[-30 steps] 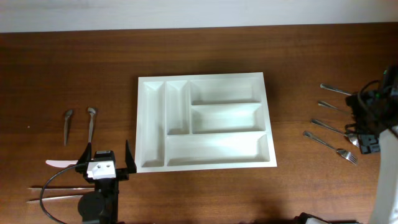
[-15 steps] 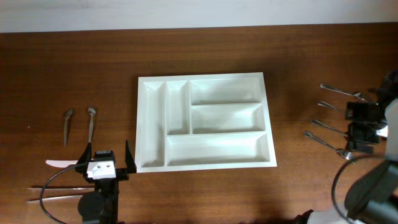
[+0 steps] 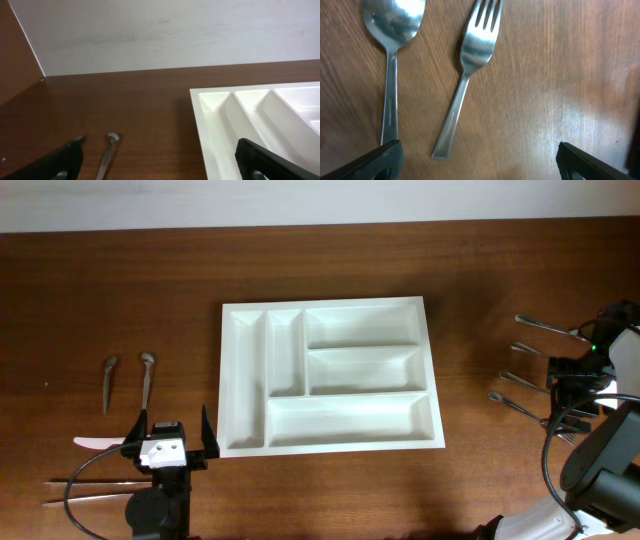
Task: Pack container
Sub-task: 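Lower the right gripper over the lower fork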
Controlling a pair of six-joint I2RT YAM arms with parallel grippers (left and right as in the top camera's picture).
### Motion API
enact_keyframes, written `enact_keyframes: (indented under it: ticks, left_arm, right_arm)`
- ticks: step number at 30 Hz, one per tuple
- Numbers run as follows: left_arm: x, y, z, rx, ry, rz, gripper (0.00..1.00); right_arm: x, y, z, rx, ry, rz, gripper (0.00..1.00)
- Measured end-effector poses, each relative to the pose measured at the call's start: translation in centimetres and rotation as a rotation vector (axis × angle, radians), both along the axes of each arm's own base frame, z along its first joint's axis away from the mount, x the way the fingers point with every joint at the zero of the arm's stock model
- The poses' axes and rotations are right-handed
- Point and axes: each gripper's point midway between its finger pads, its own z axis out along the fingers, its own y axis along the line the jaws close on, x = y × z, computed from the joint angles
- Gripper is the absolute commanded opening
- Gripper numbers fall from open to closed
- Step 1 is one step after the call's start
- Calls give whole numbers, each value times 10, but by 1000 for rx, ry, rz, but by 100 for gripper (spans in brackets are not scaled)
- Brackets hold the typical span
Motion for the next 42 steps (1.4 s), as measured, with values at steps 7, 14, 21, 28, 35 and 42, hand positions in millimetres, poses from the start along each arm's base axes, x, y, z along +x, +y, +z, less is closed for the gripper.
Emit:
enact_keyframes:
  ticks: [7, 14, 21, 28, 35, 42]
  left_arm:
    - [0, 0, 0, 0, 0, 0, 99]
    - [0, 0, 0, 0, 0, 0, 99]
    - [0, 0, 0, 0, 0, 0, 99]
    - [0, 0, 0, 0, 0, 0, 99]
    - [0, 0, 0, 0, 0, 0, 99]
    - [0, 0, 0, 0, 0, 0, 99]
  right_arm:
    - [-12, 0, 1, -17, 50, 16, 99]
    - [22, -13, -8, -172, -160, 174, 99]
    - [-2, 8, -22, -100, -84, 129, 99]
    - [-7, 12, -22, -92, -66, 22, 99]
    - [-8, 12, -35, -105, -78, -58, 99]
    - [-20, 20, -58, -99, -65, -106, 99]
